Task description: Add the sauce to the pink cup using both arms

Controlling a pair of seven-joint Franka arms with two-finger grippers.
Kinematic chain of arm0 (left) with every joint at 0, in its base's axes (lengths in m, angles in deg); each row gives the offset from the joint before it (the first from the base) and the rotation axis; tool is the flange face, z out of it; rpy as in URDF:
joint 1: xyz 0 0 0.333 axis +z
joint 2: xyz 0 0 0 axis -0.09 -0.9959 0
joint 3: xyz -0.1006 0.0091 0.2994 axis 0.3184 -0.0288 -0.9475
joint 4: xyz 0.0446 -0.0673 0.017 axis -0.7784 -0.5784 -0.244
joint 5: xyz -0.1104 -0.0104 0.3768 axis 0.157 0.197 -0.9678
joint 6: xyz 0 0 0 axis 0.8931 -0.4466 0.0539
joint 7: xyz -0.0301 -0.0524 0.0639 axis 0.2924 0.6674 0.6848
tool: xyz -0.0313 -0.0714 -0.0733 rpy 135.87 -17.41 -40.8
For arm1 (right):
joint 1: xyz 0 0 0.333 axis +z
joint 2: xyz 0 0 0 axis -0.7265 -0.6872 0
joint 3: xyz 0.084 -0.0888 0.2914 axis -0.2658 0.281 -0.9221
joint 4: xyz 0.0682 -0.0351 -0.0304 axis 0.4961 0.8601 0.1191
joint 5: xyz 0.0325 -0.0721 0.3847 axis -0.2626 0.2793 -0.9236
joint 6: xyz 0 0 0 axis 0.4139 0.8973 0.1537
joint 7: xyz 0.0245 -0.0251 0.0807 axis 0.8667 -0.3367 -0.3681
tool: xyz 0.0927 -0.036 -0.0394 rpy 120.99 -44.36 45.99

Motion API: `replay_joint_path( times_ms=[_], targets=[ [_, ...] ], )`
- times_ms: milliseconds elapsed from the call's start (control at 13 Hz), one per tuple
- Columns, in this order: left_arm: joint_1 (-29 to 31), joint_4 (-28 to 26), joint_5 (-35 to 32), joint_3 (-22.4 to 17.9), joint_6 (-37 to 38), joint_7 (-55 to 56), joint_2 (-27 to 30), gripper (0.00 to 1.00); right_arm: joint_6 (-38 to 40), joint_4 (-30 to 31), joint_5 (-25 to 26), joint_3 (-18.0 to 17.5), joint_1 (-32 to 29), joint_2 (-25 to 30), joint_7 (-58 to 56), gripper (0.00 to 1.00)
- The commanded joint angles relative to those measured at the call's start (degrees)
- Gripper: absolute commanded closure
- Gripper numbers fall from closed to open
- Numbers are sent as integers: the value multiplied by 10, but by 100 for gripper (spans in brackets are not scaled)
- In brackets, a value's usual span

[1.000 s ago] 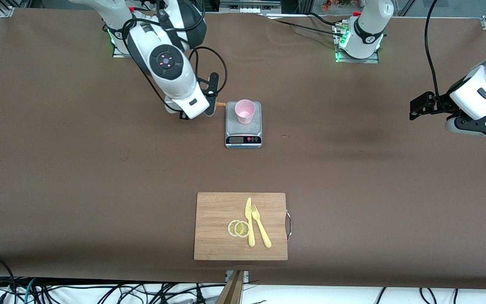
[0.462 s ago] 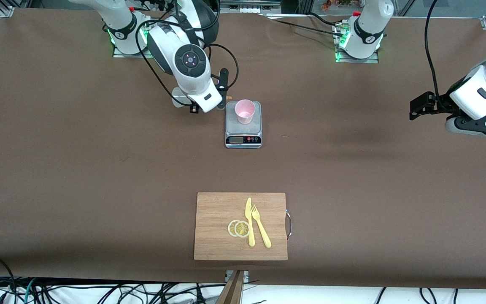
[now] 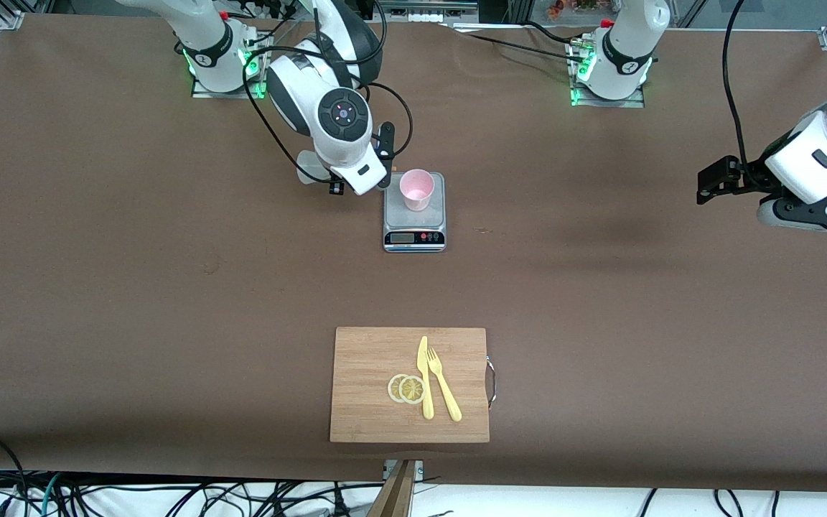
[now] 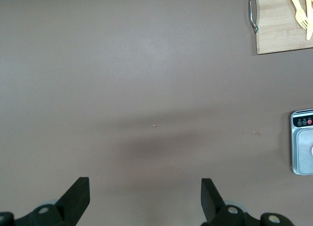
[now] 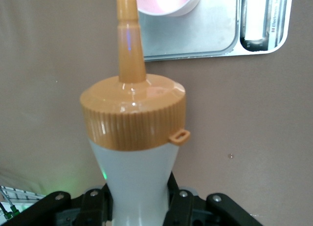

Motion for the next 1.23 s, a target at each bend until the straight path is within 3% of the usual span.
replay_joint_path(
  times_ms=[0,462,1154],
  targets=[
    [-2,13,2,0,11,-6,-3,0,7,1,20,-2,13,-3,24,76],
    [-2,12,3,0,12,-5,-4,0,6,-4,30,-2,20,-28,38,76],
    [-1,13,3,-1,11,-5,-6,0,4,-10,26,0,13,-35,38,68]
  ],
)
